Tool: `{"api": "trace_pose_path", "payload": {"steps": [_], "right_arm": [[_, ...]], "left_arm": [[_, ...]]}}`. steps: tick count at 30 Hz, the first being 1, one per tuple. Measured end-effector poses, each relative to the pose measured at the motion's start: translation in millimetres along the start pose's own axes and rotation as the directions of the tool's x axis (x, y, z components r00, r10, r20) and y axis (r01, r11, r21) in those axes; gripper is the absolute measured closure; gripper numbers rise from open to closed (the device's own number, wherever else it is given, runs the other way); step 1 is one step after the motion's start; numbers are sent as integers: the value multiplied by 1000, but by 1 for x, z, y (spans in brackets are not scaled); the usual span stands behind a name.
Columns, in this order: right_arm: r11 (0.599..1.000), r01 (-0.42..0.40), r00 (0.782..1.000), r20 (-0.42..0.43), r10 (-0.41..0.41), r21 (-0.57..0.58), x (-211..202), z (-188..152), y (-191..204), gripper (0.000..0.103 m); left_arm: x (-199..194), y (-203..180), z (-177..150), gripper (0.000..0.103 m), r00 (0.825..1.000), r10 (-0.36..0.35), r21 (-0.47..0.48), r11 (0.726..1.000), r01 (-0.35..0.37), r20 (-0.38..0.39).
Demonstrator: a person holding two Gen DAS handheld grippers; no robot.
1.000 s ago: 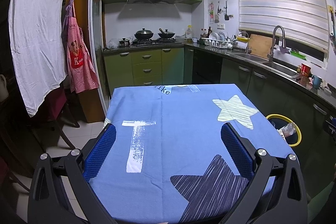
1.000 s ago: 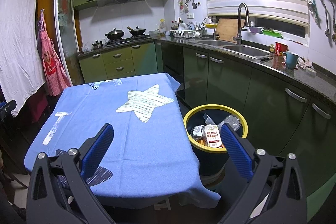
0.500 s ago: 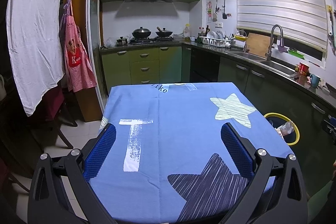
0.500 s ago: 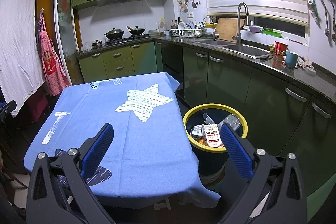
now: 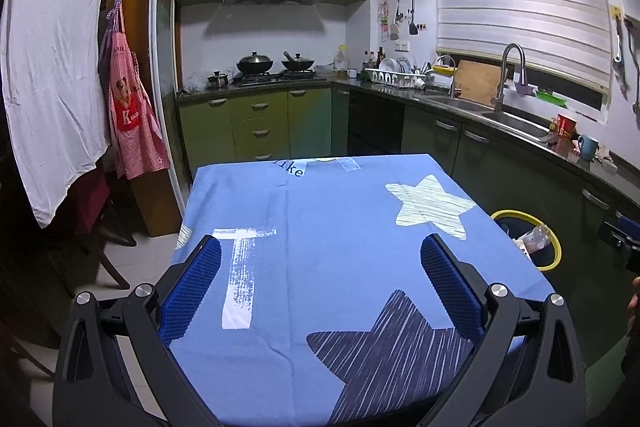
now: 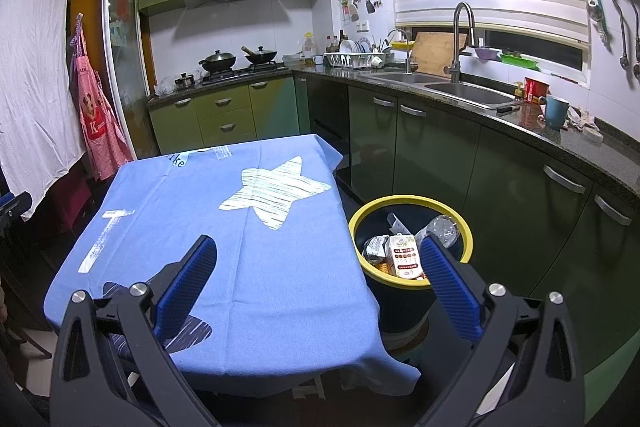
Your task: Collect trash
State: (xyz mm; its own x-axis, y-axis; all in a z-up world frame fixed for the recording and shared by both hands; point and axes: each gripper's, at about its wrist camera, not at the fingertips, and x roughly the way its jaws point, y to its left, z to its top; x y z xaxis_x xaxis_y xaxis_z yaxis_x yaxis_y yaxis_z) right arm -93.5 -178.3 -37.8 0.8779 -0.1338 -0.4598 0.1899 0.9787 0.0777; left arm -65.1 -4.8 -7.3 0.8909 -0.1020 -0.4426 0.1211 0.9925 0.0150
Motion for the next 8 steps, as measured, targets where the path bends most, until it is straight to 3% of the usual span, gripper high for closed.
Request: {"api": "trace_pose_path", "payload": {"steps": [8], "right_arm": [[1000,9,1000,-18,-10,-10,13,-1,1,6]], "left_arm": [[19,10,1,5,999,19,-32,999,-21,-42]]}}
